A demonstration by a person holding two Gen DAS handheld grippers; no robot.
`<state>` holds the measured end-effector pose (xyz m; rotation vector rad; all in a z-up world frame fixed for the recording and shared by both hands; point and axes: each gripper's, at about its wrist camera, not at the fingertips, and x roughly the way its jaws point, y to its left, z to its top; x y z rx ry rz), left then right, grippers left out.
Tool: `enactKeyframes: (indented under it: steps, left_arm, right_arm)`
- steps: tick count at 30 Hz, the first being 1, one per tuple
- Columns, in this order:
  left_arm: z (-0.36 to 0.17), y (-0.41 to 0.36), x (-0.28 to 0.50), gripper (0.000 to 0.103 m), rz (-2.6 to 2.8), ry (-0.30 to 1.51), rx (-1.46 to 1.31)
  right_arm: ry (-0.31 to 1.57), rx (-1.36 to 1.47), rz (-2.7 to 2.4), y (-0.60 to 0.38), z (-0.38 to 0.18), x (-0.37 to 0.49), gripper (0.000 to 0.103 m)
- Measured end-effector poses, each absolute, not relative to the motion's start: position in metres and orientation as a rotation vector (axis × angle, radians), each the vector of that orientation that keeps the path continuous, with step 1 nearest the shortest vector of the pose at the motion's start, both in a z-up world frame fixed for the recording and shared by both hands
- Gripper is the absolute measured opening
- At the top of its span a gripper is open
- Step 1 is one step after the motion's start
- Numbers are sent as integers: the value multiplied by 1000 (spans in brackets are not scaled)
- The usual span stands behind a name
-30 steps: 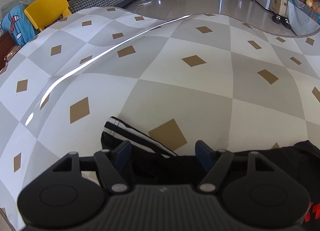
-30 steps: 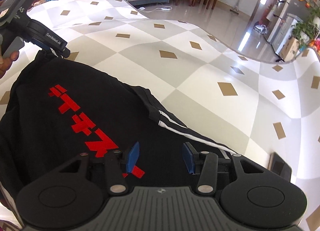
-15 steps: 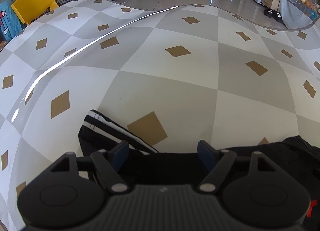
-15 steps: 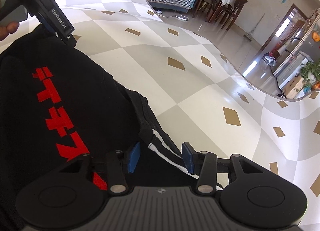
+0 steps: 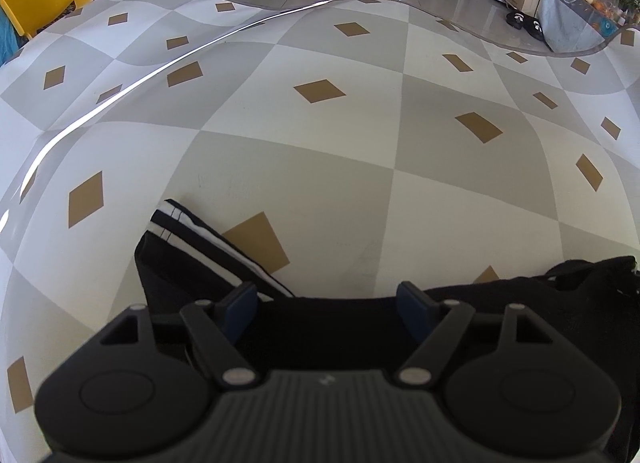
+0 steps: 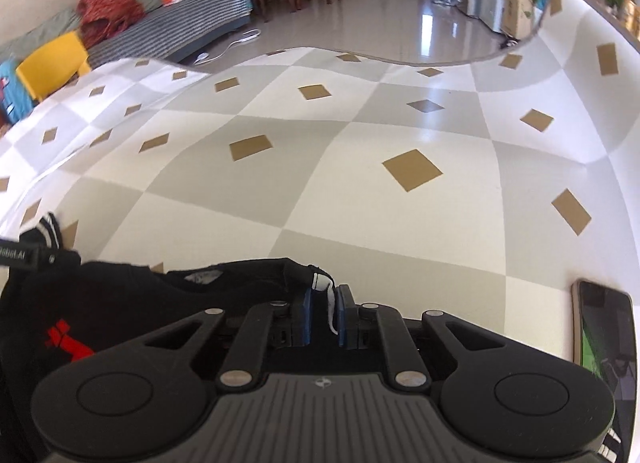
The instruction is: Fold clothes
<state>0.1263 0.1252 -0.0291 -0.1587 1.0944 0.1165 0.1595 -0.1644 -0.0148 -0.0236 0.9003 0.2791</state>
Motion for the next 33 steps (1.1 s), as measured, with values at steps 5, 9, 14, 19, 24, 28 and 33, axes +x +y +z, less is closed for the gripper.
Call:
enactKeyframes:
  steps: [5, 9, 14, 19, 24, 28, 33]
  left_arm:
    - [-30, 117, 126, 76, 49, 1114, -177]
    - [-32, 109, 125, 77, -16, 1133, -179]
    - [-34, 98, 122, 87, -60, 1145, -140]
    - [-33, 98, 121, 87, -54, 1145, -143]
    - [-32, 99, 121, 88, -51, 1148, -145]
    - [-32, 99, 121, 88, -46, 1148, -137]
    - [-34, 102, 122, 88, -12, 1154, -128]
  right_arm:
    - [891, 50, 185, -174, -10, 170, 11]
    - [921, 3, 70, -176, -16, 178, 11]
    - [898, -48, 45, -172, -9, 180, 25]
    - [801, -61, 142, -160, 11, 177, 32]
    - [817, -40, 379, -138, 9, 175, 36]
    - [833, -93, 530, -115, 0, 170, 39]
    - [835, -163, 602, -94, -12, 167, 42]
